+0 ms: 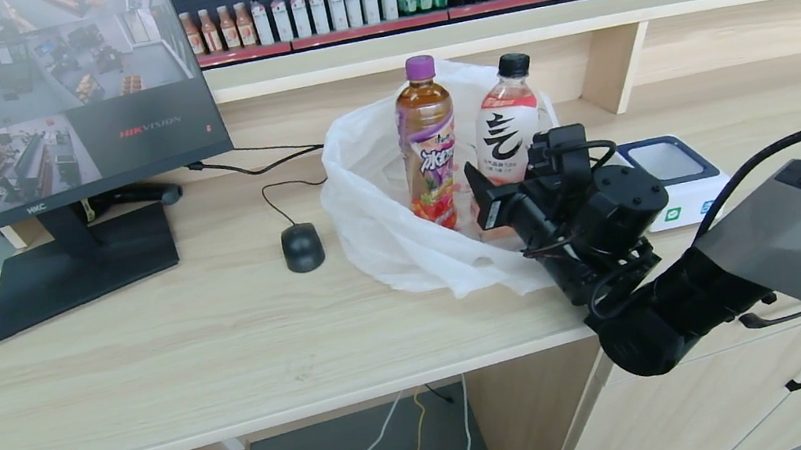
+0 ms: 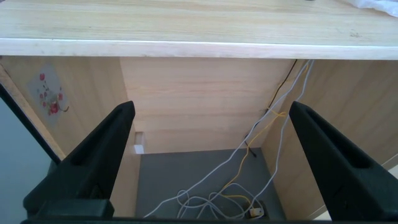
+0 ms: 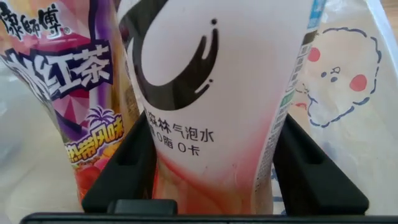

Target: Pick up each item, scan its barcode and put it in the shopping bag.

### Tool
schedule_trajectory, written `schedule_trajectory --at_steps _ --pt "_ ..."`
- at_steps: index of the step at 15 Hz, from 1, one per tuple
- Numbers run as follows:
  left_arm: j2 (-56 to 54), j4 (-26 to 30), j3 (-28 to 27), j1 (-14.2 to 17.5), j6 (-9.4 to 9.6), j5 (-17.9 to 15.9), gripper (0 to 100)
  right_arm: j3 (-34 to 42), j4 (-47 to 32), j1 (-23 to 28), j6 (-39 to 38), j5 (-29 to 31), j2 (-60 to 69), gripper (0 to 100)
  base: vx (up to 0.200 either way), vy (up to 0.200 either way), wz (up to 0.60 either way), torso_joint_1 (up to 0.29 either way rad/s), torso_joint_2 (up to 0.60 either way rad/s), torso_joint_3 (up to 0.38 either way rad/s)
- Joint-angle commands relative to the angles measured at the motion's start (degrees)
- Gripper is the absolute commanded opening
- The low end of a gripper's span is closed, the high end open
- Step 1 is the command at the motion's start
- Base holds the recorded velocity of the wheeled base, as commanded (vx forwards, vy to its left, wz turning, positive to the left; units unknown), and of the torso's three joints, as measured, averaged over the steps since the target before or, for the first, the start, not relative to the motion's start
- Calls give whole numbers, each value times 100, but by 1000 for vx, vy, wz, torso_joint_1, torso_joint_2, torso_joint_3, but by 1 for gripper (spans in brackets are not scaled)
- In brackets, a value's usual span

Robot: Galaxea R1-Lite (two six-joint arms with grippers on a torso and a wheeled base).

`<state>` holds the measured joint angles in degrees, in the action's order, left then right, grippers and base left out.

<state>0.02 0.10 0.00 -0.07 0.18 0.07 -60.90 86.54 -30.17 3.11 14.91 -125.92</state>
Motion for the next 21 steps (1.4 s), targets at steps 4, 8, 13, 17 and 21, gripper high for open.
schedule_trajectory --at_steps 4,8,13,17,21 --pt "-2 -1 0 -1 -1 1 100 87 21 11 -82 3 129 100 0 0 0 0 0 0" --pt "-2 -1 0 -1 -1 1 100 228 21 11 -91 3 305 100 0 0 0 0 0 0" --pt "-2 -1 0 -1 -1 1 100 676 56 3 -100 3 806 100 0 0 0 0 0 0" --pt "-2 -1 0 -1 8 1 100 1573 91 73 -82 3 1878 100 0 0 0 0 0 0" --pt "-2 -1 0 -1 8 1 100 3542 100 495 -30 -6 3820 100 0 0 0 0 0 0"
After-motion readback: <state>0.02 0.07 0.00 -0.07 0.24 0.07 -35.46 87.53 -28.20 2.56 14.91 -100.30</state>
